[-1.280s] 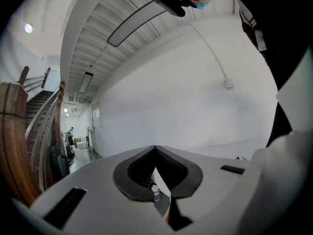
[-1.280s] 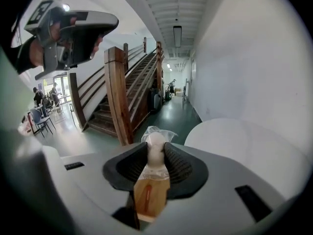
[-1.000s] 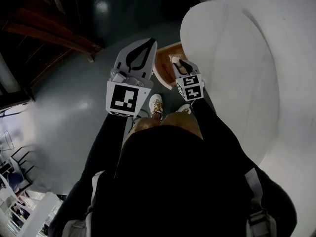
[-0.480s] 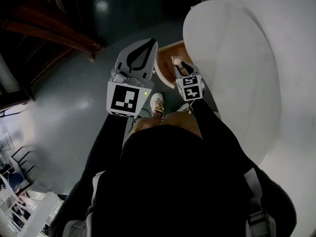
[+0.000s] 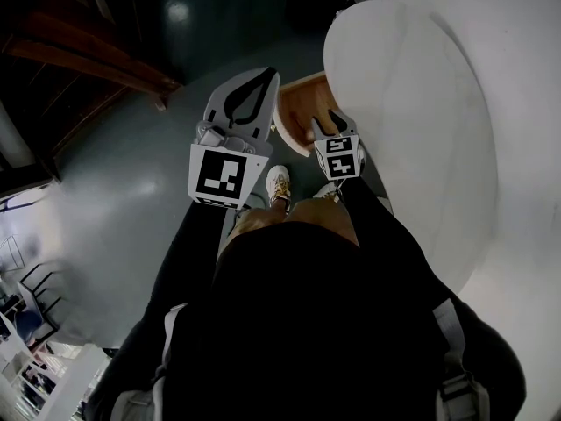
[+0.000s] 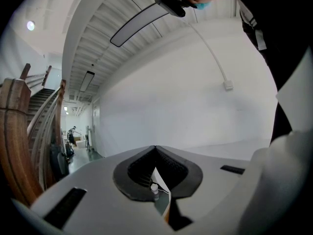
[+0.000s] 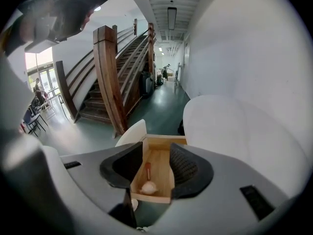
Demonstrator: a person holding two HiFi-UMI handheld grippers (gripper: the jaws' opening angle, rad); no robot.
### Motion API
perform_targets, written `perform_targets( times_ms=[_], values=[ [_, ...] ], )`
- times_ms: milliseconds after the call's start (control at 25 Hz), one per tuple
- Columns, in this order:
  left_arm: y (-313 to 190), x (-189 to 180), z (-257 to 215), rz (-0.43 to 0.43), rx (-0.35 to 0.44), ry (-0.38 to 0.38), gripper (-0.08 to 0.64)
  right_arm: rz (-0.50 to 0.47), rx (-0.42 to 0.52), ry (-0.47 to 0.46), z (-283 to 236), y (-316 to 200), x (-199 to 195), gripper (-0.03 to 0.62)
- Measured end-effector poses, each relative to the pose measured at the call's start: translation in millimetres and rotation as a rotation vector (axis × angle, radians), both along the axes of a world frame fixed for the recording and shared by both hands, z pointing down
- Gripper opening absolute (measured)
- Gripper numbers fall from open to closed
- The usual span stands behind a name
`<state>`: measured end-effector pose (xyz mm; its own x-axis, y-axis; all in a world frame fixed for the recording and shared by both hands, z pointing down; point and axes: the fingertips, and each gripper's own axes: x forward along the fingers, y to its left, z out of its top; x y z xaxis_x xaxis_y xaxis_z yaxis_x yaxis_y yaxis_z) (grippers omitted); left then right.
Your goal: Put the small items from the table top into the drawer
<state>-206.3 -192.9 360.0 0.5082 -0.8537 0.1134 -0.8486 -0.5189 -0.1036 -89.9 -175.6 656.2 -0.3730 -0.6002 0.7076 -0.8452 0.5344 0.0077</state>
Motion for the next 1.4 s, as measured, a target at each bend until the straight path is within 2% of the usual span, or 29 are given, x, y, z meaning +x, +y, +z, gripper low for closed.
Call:
perform_targets(
  times_ms=[800,920,1080,1400],
  values=[
    [-0.4,6.3,1.0,0.018,0.005,0.009,0.015,0.012,0.027,-0.008,-7.1,1.2,4.9,0.187],
    [-0.8,5.2,-2.5,0.022,0.015,0.006,0.015,0.009,0.066,-0.016,-23.5,-4.2,3.6,0.187],
    [-2.2,1.6,-10.2,0.009,0.015,0.040,0.015,0.008,0.142,-0.046,-56.4,-17.3,0.0,0.187],
    [-4.7,3.8,-28.0,0.021,0.062,0.029,0.015,0.020,0.342,-0.120,-145.4,-43.8,-5.0,0.187]
  ],
)
